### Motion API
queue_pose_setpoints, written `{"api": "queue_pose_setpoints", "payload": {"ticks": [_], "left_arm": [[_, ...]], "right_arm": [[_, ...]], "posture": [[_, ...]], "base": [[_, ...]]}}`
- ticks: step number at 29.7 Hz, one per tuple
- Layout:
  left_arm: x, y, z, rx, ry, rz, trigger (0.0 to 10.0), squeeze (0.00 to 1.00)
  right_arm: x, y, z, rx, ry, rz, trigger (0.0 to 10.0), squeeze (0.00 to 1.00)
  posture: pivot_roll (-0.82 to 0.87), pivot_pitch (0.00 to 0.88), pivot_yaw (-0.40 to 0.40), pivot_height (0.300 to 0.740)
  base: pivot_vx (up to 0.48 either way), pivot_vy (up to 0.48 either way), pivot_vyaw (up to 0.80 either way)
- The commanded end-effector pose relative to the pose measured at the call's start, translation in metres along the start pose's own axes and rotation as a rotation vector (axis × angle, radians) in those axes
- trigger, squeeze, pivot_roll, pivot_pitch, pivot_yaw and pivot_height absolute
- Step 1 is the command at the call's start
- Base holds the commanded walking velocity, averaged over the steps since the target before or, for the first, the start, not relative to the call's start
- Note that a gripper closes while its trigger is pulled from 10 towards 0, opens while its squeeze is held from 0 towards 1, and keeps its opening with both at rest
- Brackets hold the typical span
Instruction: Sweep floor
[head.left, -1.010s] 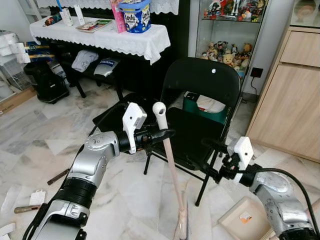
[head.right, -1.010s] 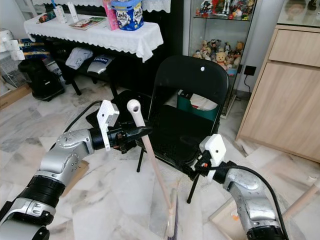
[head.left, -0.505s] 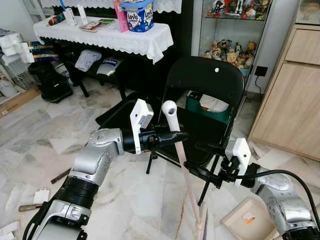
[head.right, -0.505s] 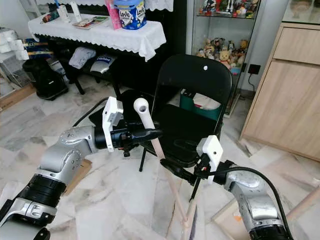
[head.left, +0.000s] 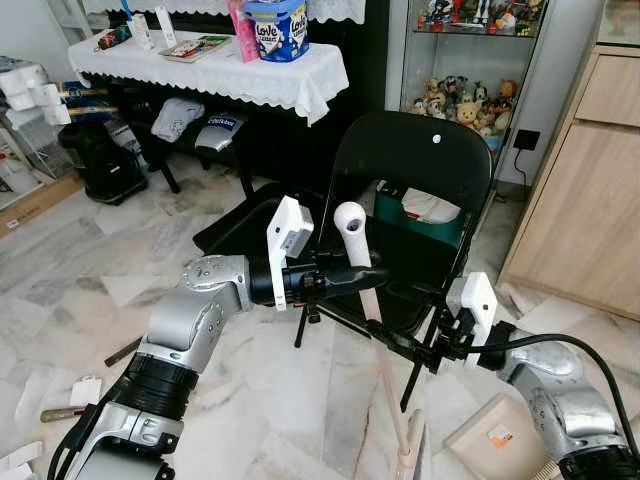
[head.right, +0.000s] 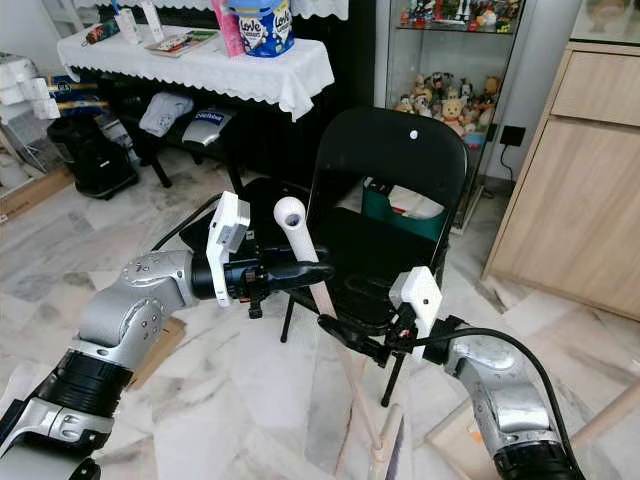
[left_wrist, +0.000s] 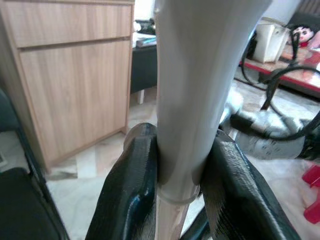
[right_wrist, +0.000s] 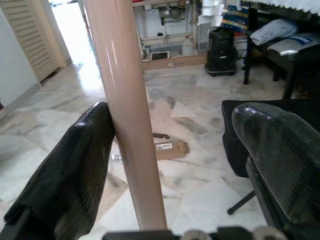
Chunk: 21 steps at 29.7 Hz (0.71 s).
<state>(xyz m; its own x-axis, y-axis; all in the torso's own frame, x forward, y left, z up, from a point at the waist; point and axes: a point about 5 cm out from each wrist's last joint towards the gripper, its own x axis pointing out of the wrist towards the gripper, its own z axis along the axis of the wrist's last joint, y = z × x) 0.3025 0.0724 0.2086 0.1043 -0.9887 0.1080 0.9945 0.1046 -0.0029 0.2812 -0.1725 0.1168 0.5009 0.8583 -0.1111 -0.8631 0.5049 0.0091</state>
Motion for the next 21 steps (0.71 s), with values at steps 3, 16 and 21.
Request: {"api": "queue_pose_setpoints", "payload": {"ticks": [3, 16, 21], "left_arm": [[0.003, -0.005, 0.008, -0.009, -0.045, -0.045, 10.0, 0.00], [0.010, -0.013, 0.006, -0.035, -0.048, -0.097, 10.0, 0.00], [0.011, -0.014, 0.006, -0.037, -0.050, -0.094, 10.0, 0.00]], "right_arm": [[0.007, 0.002, 0.002, -0.010, -0.010, 0.026, 10.0, 0.00], [0.025, -0.001, 0.013, -0.024, -0.058, 0.077, 0.0, 0.00], [0.027, -0.002, 0.016, -0.024, -0.071, 0.087, 0.0, 0.00]], "posture": [[-0.10, 0.000, 0.126, 0.740], [-0.10, 0.000, 0.126, 0.740], [-0.09, 0.000, 0.124, 0.740]], "base": [[0.000, 0.000, 0.00], [0.000, 0.000, 0.00], [0.000, 0.000, 0.00]]}}
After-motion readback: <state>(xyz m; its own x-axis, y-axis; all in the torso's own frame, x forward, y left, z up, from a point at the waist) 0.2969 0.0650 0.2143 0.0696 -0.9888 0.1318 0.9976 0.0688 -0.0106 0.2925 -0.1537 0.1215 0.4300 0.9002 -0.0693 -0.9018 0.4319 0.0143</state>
